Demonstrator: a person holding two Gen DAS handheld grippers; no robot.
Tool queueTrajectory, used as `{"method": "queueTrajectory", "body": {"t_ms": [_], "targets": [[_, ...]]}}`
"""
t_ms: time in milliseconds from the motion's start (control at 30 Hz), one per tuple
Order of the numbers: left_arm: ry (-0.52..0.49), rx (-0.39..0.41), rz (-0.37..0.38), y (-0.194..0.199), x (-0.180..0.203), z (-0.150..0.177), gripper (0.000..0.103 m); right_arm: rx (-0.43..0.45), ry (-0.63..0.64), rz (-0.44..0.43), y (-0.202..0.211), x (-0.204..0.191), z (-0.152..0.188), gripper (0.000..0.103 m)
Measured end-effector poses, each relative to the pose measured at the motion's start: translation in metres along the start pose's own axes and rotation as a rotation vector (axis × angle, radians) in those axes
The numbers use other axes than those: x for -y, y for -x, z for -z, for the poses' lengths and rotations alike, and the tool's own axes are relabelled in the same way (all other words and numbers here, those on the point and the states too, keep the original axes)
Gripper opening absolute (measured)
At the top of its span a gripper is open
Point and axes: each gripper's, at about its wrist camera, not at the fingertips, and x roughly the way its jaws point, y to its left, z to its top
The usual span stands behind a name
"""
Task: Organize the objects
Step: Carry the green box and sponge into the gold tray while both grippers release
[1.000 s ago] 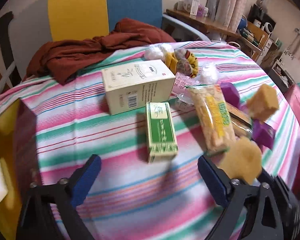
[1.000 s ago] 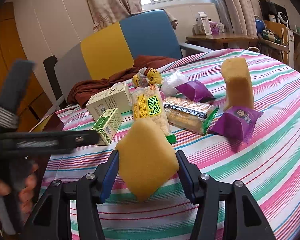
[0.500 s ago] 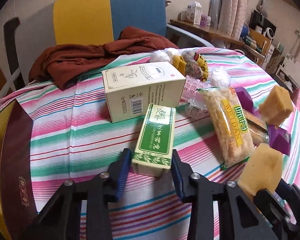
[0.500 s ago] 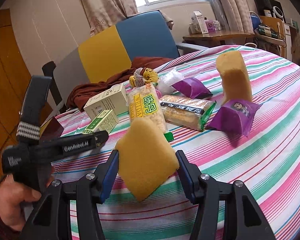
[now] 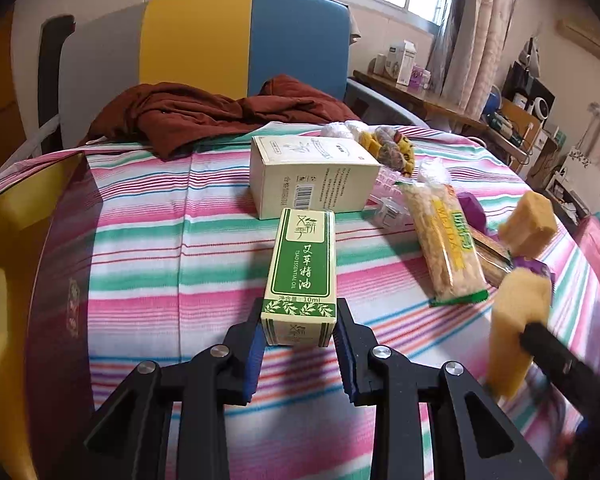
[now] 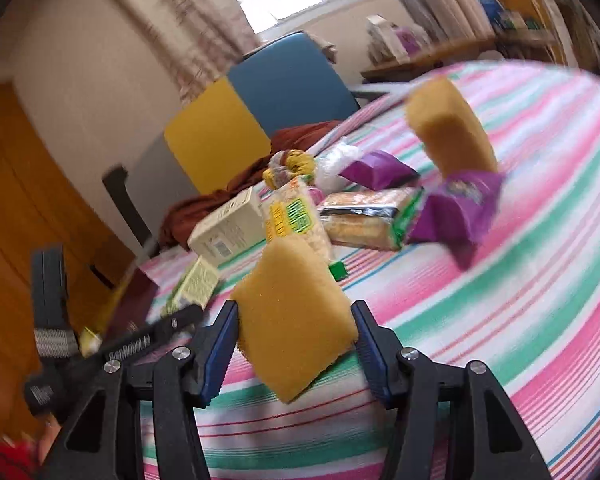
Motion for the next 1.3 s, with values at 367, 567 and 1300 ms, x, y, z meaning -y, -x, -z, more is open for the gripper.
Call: {"method": "queueTrajectory", "body": {"t_ms": [367, 567, 1300], "targets": [[-0.007, 0.008, 0.066, 0.019, 0.0, 0.012, 0.032, 0.002, -0.139, -0.025, 0.016, 0.004, -0.003, 0.056], [-0.069, 0.042, 0.137, 0.051, 0.011, 0.026, 0.032, -0.011, -0.181, -0.012, 0.022, 0.001, -0.001, 0.056], [0.189, 0.162, 0.016, 0.177, -0.144, 0.042, 0.034, -0.128, 0.087, -0.254, -0.012, -0.177, 0.017, 0.056]]}}
